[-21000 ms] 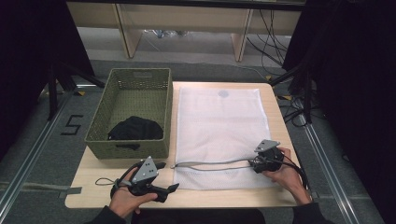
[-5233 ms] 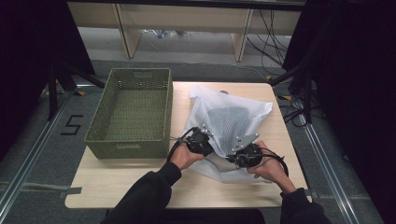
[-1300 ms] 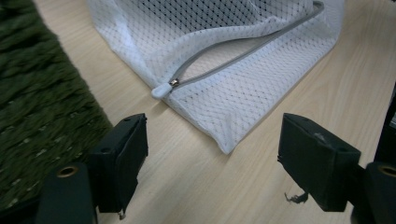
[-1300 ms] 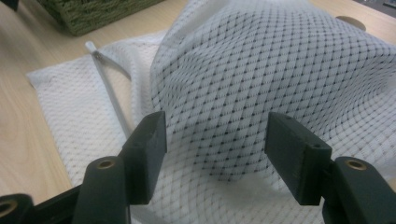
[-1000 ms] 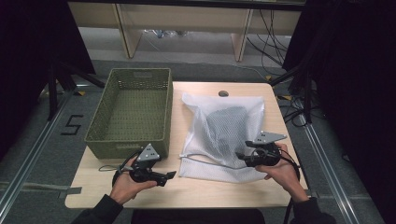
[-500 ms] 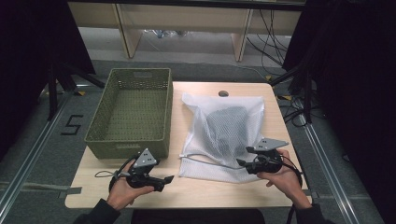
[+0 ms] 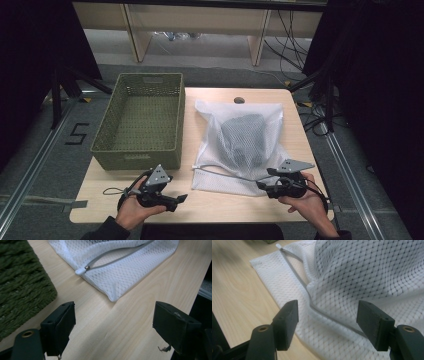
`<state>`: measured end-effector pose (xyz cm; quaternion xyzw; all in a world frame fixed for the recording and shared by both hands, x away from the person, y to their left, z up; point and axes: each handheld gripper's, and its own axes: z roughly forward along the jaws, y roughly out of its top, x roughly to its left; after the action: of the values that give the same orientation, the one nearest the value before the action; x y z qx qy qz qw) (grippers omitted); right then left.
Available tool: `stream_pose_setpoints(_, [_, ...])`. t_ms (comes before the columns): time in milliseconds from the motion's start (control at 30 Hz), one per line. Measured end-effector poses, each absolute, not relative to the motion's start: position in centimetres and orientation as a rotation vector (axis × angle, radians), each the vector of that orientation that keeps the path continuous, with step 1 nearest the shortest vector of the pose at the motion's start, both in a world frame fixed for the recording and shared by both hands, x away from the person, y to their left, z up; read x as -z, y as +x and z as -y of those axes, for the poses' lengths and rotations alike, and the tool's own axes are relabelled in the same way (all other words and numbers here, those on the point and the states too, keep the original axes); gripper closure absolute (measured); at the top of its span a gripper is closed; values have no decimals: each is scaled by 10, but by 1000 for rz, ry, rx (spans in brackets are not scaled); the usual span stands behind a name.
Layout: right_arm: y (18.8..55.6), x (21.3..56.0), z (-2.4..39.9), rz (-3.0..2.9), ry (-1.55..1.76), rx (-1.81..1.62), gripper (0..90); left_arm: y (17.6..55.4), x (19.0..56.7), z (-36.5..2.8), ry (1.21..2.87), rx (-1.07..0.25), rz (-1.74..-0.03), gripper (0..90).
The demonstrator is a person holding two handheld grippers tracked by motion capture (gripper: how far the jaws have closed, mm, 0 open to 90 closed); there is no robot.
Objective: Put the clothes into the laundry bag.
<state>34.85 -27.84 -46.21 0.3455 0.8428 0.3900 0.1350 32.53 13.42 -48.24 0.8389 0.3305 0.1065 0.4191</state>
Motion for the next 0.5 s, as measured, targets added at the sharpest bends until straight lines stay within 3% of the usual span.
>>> stream_pose_setpoints(500, [324, 465, 286, -2459, 990, -1103, 333, 321, 480, -128, 2116, -270, -792, 182])
